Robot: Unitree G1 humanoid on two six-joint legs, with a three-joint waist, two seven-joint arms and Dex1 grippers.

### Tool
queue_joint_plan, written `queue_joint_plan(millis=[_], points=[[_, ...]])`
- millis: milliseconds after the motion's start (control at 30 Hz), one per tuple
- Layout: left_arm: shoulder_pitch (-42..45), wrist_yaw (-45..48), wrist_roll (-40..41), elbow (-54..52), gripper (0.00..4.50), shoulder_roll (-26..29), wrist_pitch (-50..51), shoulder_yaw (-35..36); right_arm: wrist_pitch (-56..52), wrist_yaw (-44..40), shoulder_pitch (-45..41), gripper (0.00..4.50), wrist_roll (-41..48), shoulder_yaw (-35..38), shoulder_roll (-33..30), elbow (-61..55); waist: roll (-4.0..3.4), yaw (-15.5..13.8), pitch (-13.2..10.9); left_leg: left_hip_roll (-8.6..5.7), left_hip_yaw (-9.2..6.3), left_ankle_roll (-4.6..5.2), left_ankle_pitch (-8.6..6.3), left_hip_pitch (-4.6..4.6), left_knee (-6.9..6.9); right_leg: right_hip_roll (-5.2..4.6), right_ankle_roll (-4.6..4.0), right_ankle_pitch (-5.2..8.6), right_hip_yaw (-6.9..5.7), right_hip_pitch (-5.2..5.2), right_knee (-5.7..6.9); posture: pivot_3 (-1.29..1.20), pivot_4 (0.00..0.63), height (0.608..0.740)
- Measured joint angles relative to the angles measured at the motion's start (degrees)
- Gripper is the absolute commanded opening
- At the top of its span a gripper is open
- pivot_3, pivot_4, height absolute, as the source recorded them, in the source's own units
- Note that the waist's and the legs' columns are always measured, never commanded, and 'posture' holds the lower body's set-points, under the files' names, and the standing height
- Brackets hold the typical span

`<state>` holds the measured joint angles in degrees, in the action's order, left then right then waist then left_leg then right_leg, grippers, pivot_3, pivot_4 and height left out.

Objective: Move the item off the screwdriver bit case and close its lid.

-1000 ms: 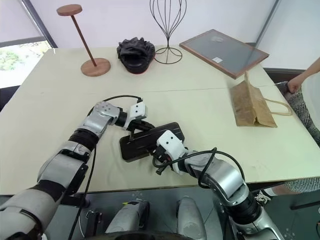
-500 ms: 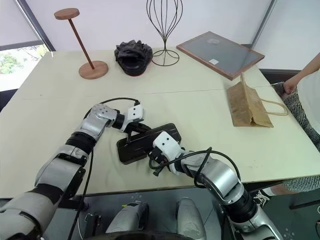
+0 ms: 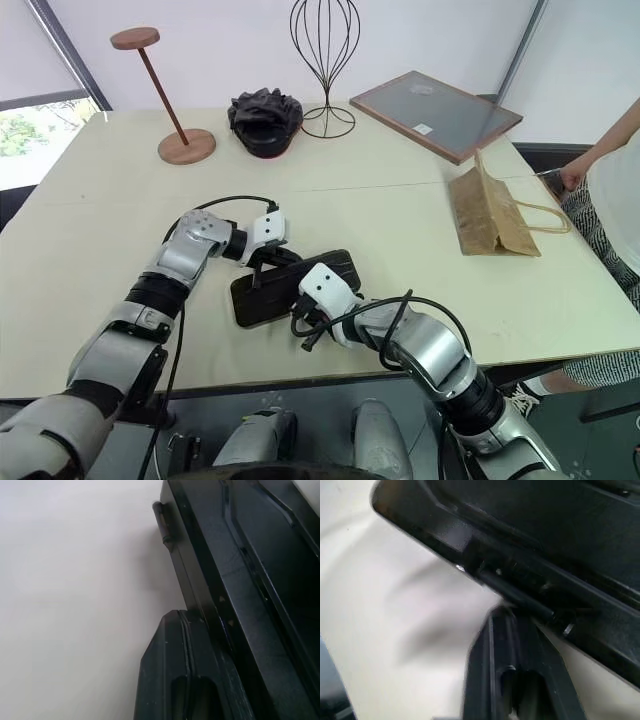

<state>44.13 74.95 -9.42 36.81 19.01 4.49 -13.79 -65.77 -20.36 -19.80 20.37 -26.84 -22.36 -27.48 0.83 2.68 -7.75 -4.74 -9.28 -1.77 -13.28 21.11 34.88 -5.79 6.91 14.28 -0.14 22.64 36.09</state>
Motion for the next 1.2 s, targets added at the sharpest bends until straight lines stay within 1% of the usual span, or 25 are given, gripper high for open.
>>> queue_joint_plan(millis=[133, 267, 433, 500, 567, 633, 767, 833, 867, 933, 1000, 1033, 1100, 1200], points=[[-1.01, -0.08, -0.83, -1.08, 0.0, 0.82, -0.51, 0.0, 0.0, 0.0, -0.86, 0.03, 0.0, -1.09, 0.04, 0.26, 0.0, 0.01, 0.0, 0.35, 0.04, -0.06, -0.17, -0.07, 0.0, 0.28, -0.06, -0.01, 0.0, 0.01, 0.0, 0.0, 0.15, 0.734], [-1.0, -0.56, -2.36, 0.67, 0.0, 0.84, -3.51, 0.01, 0.0, -0.02, -1.28, 0.03, 0.0, -1.68, -0.02, 0.35, -0.07, -0.1, 0.03, 0.48, 0.04, -0.04, -0.2, -0.19, -0.16, 0.35, -0.23, 0.06, -0.02, 0.01, 0.01, 0.0, 0.15, 0.734], [2.3, -2.04, -2.65, 9.37, 0.0, -0.61, -10.02, 0.01, -0.17, -0.03, -1.46, 0.03, 0.01, -1.75, -1.07, 0.13, -0.48, -0.55, 0.2, 0.42, 0.08, -0.04, -0.2, -0.22, -0.16, 0.34, -0.24, 0.07, -0.05, -0.06, 0.0, 0.0, 0.15, 0.734], [5.04, -3.32, -2.55, 13.84, 0.0, -2.05, -11.54, 0.03, -1.94, -0.05, -1.79, 0.03, 0.13, -0.53, -1.24, -0.17, -0.57, -1.24, 0.15, 0.38, 0.08, -0.05, -0.2, -0.15, -0.03, 0.31, -0.29, 0.1, -0.07, -0.09, -0.01, 0.0, 0.15, 0.734], [7.31, -4.77, -1.68, 17.83, 0.0, -3.48, -12.87, 1.2, -5.12, -0.48, -2.85, 0.03, 1.28, 2.17, -1.37, -0.64, -0.68, -2.2, 0.05, 0.28, 0.0, -0.05, -0.2, 0.21, 0.21, 0.28, -0.34, 0.13, -0.1, 0.08, -0.01, 0.0, 0.15, 0.734], [8.25, -6.07, -0.88, 19.7, 0.0, -3.55, -13.62, 1.9, -6.55, -1.17, -3.75, 0.03, 2.14, 4.42, -1.47, -1.61, -0.62, -2.37, -0.03, 0.19, -0.04, -0.05, -0.2, 0.35, 0.27, 0.24, -0.19, 0.05, -0.09, 0.16, 0.0, 0.0, 0.15, 0.734], [9.39, -7.03, 1.19, 21.41, 0.0, -2.95, -14.14, 3.64, -9.13, -4.44, -7.14, 0.03, 6.35, 11.7, -2.68, -6.34, -0.6, -2.07, -0.33, 0.09, -0.04, -0.05, -0.2, 0.57, 0.2, 0.18, -0.14, 0.03, -0.09, 0.4, -0.01, 0.0, 0.15, 0.734], [8.93, -6.49, 2.72, 19.99, 0.0, -0.52, -12.94, 4.63, -10.56, -7.3, -7.55, 0.03, 9.25, 14.55, -6.18, -9.03, -0.37, -1.82, -0.64, 0.1, -0.08, -0.05, -0.19, 1.06, 0.23, 0.23, -0.16, 0.02, -0.11, 0.9, 0.03, 0.0, 0.15, 0.734], [7.98, -6.19, 4.12, 17.89, 0.0, 1.59, -11.18, 6.03, -11.58, -8.97, -6.85, 0.03, 10.83, 16.04, -8.68, -10.17, -0.29, -1.46, -0.79, 0.12, -0.07, -0.06, -0.18, 1.35, 0.24, 0.25, -0.29, -0.07, -0.1, 1.22, 0.06, 0.0, 0.15, 0.734], [6.54, -5.57, 6.07, 13.79, 0.0, 4.64, -8.25, 7.74, -12.6, -10.78, -5.86, 0.03, 12.34, 18.01, -11.66, -10.58, -0.28, -1.4, -1.06, 0.11, -0.02, -0.11, -0.14, 1.51, 0.25, 0.24, -0.5, -0.19, -0.07, 1.44, 0.16, 0.0, 0.15, 0.734], [3.87, -4.79, 8.77, 5.48, 0.0, 6.86, -4.2, 9.06, -12.52, -12.93, -5.97, 0.03, 13.97, 19.36, -14.38, -11.59, -0.32, -1.66, -1.3, 0.11, -0.02, -0.12, -0.14, 1.68, 0.25, 0.22, -0.5, -0.2, -0.06, 1.61, 0.16, 0.0, 0.15, 0.734], [3.06, -4.6, 9.55, 3.01, 0.0, 7.44, -2.71, 9.49, -12.43, -13.58, -6.0, 0.03, 14.37, 19.91, -15.33, -11.83, -0.29, -1.73, -1.33, 0.11, -0.02, -0.12, -0.14, 1.73, 0.25, 0.22, -0.5, -0.2, -0.06, 1.64, 0.15, 0.0, 0.15, 0.734], [-1.62, -4.64, 13.09, -9.11, 0.0, 9.9, 4.65, 11.23, -10.44, -16.1, -6.35, 0.03, 14.95, 21.12, -19.31, -12.15, -0.3, -1.79, -1.58, 0.05, 0.0, -0.13, -0.14, 1.9, 0.31, 0.15, -0.5, -0.2, -0.05, 1.73, 0.07, 0.0, 0.15, 0.734], [-7.76, -5.51, 18.2, -24.24, 0.0, 13.91, 15.96, 14.29, -7.27, -19.0, -6.66, 0.03, 14.83, 23.5, -24.41, -11.33, -0.26, -1.73, -1.85, 0.02, 0.04, -0.13, -0.14, 1.98, 0.35, 0.12, -0.49, -0.2, -0.03, 1.78, 0.04, 0.0, 0.15, 0.734]])
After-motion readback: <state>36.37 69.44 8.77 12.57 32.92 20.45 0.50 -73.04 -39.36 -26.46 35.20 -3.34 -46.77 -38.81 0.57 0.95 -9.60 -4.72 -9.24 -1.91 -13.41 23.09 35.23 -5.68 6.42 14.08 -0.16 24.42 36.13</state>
